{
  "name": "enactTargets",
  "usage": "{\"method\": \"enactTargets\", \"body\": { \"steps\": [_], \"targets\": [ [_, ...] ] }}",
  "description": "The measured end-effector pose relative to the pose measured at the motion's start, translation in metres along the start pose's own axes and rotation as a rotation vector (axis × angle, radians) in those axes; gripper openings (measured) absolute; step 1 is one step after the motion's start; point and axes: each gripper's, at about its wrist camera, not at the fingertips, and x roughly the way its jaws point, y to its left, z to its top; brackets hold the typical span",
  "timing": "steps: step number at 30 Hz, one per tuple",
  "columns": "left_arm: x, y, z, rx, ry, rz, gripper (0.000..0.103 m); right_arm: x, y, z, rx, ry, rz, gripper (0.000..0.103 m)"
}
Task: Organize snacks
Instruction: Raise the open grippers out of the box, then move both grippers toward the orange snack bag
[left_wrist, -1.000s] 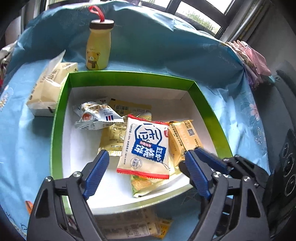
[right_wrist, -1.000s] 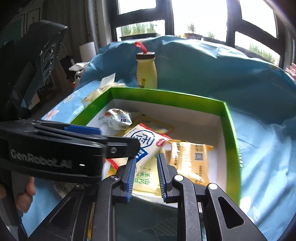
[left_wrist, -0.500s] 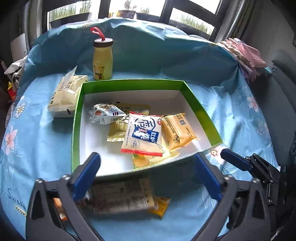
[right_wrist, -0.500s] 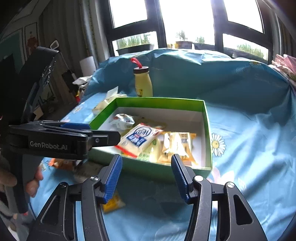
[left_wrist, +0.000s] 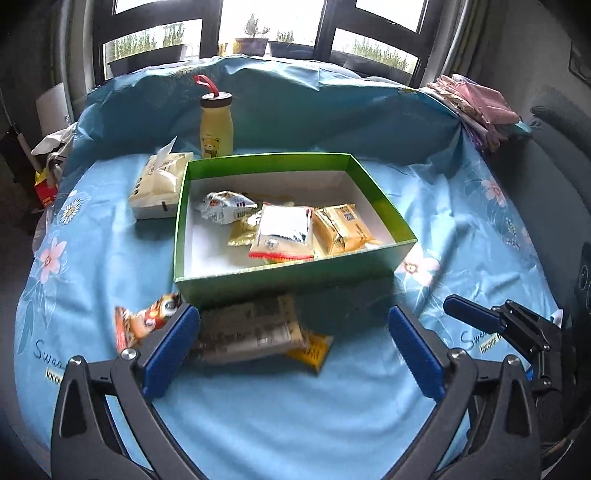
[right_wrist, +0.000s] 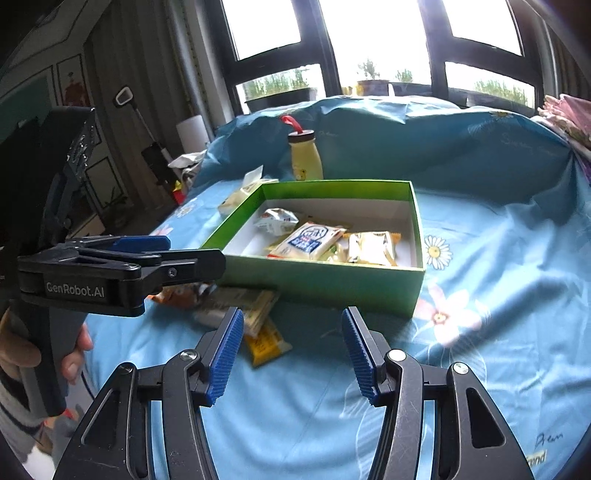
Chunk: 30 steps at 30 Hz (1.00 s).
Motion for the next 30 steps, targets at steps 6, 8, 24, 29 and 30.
{"method": "enactTargets", "body": {
  "steps": [6,8,24,29,30],
  "targets": [
    [-0.013,0.000,-0.017,-0.011,-0.006,0.009,0.102,-0.012,0.007,-0.011,-0.015,0.011,-0.002,0.056],
    [-0.015,0.000,-0.022,-0.019,-0.004,0.008,0.102,-0.015,0.009,-0.013,-0.019,0.012,-0.001,0.056],
    [-0.028,0.007,-0.046,-0.053,0.006,0.027,0.103,-0.022,0.022,-0.026,-0.043,0.032,-0.008,0.056],
    [-0.027,0.017,-0.054,-0.080,0.023,0.030,0.103,-0.021,0.028,-0.030,-0.058,0.042,-0.005,0.056],
    [-0.026,0.018,-0.055,-0.084,0.027,0.032,0.103,-0.021,0.029,-0.030,-0.059,0.044,-0.002,0.056]
  ]
}}
